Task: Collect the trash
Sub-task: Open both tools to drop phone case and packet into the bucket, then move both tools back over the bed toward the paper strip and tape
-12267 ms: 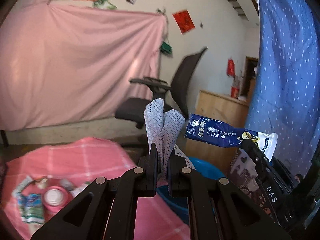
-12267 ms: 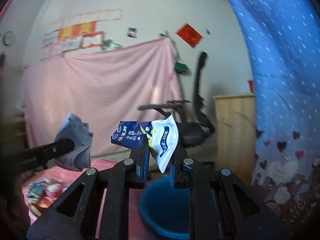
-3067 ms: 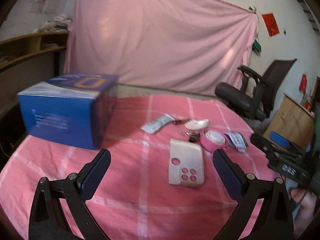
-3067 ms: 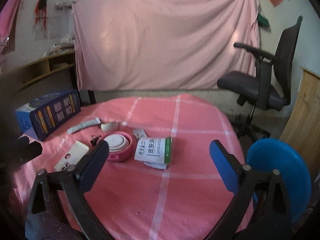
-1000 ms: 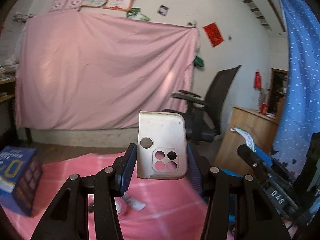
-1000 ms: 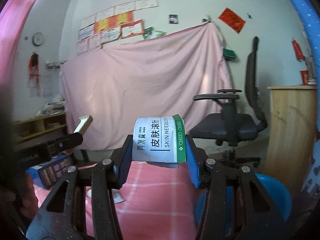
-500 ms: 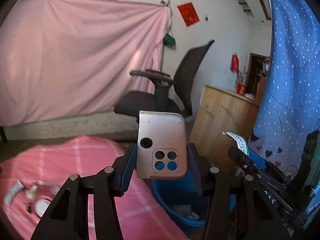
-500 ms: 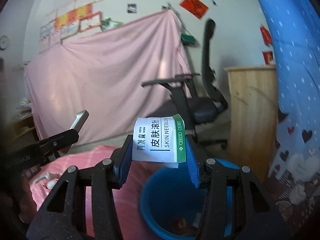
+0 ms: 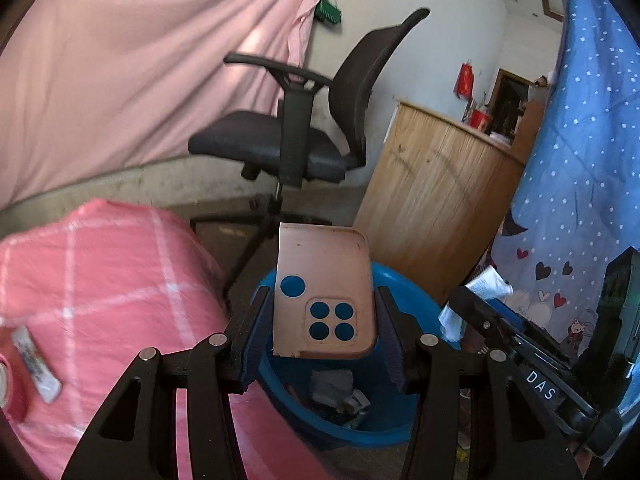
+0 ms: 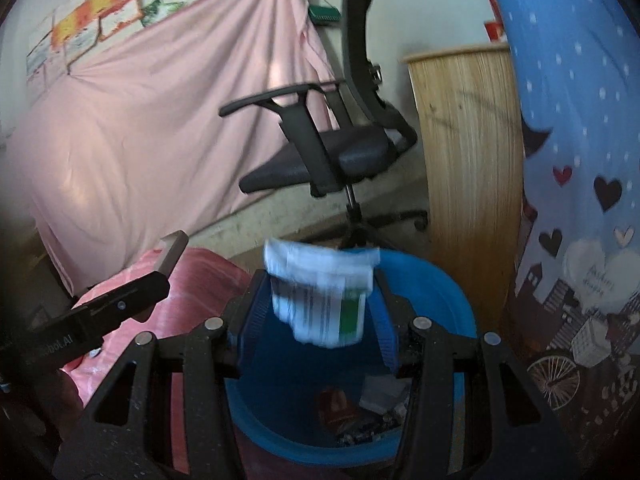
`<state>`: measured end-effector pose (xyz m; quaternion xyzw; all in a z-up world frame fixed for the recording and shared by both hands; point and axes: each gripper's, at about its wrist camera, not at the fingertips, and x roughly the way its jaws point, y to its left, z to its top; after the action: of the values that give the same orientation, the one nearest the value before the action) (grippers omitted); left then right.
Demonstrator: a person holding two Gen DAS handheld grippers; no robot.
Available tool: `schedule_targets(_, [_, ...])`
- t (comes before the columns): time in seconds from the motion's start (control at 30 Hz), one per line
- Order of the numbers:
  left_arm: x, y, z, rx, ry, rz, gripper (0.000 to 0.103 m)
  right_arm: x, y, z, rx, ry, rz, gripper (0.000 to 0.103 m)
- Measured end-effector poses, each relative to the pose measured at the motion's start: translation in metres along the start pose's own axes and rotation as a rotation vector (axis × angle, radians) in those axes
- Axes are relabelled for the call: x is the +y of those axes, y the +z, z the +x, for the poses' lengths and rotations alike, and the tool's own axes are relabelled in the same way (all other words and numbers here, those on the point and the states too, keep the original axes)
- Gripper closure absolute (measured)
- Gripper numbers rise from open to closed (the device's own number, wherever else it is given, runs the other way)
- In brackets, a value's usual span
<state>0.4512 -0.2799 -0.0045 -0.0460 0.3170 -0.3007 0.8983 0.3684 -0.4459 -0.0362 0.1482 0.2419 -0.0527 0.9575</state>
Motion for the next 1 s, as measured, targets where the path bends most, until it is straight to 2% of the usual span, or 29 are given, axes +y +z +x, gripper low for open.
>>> schedule_targets(0.27, [0.004,-0.008,0.021,0.072,-0.010,-0.035,0.058,-0.014,-0.001,0.012,0.041,0.005,0.054,0.028])
schedule_targets(0.4, [0.004,-0.009,0.018,0.068,-0.003,-0.035,0.057,-0.012,0.000,0.009,0.022,0.004,0.052,0.027])
schedule_targets(0.7, [0.009,-0.006,-0.006,-0.005,0.041,-0.049,0.055,0.001,0.003,-0.009,-0.068,0.018,0.015,0.020])
schedule_targets(0.77, [0.011,-0.005,-0.015,-0.027,0.056,-0.049,0.055,0.005,0.005,-0.014,-0.099,0.026,0.004,0.015])
schedule_targets(0.9, [0.017,-0.004,-0.041,-0.098,0.105,-0.039,0.048,0.021,0.008,-0.028,-0.170,0.068,-0.024,0.011])
schedule_targets(1.0, [0.023,-0.006,-0.063,-0.160,0.145,-0.033,0.046,0.038,0.010,-0.037,-0.218,0.093,-0.048,0.004])
